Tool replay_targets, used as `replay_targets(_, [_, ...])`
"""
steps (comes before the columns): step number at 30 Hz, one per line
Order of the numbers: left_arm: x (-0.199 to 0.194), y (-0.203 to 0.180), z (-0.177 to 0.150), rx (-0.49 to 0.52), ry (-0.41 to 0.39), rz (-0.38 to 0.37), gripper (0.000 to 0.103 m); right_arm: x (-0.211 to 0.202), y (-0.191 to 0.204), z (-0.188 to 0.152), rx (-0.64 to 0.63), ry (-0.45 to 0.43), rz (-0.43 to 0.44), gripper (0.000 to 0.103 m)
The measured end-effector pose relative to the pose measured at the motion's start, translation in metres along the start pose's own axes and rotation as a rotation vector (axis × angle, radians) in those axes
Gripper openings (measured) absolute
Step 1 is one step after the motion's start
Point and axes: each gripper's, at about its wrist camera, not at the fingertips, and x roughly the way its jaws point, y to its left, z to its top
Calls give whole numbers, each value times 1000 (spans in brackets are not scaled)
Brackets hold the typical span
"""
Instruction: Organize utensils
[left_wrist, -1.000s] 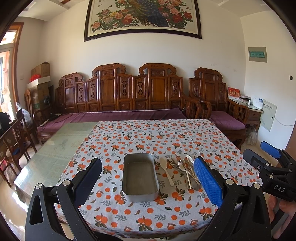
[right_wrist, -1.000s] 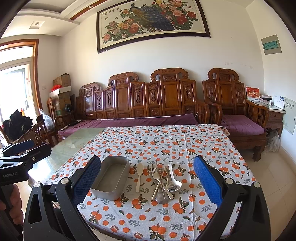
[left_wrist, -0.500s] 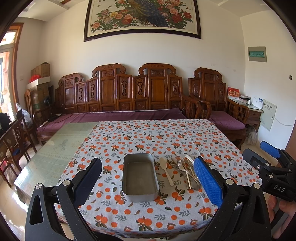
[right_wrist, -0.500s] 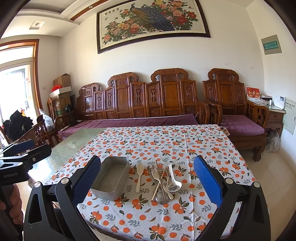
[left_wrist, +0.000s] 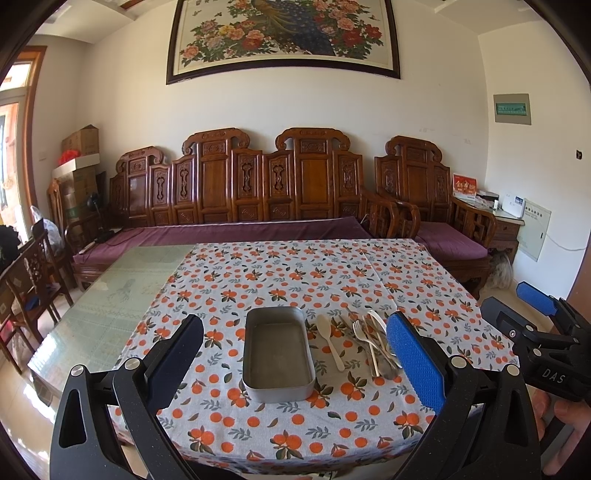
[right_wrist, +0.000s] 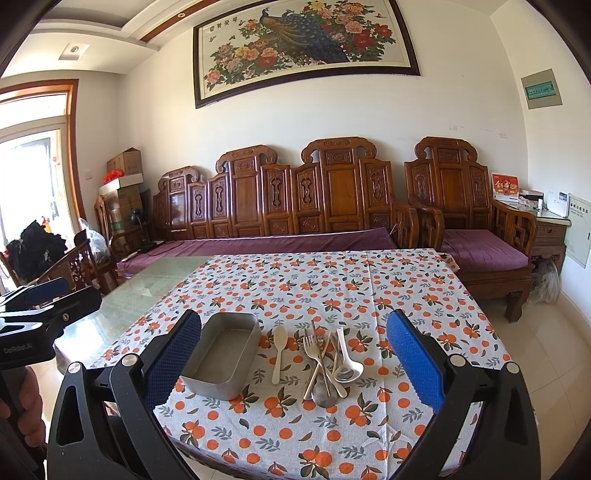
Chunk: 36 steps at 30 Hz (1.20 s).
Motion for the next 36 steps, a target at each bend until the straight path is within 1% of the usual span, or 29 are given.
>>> replay_targets(14, [2,-3,-3,0,8,-11,96,1,-3,3,1,12,-4,101])
replay_targets(16, [9,-4,-6,7,29,-15,96,2,-6,5,5,21,-7,101])
replay_targets(25, [43,-10,-26,50,92,-23,96,27,-20,-14,17,61,-29,101])
replay_targets(29, [61,-13,-36,84,140,-48,96,40,-28,-23,24,83,-34,101])
replay_targets(36, [94,-17,-46,100,234,-98,96,62,-37,-35,12,116,-44,101])
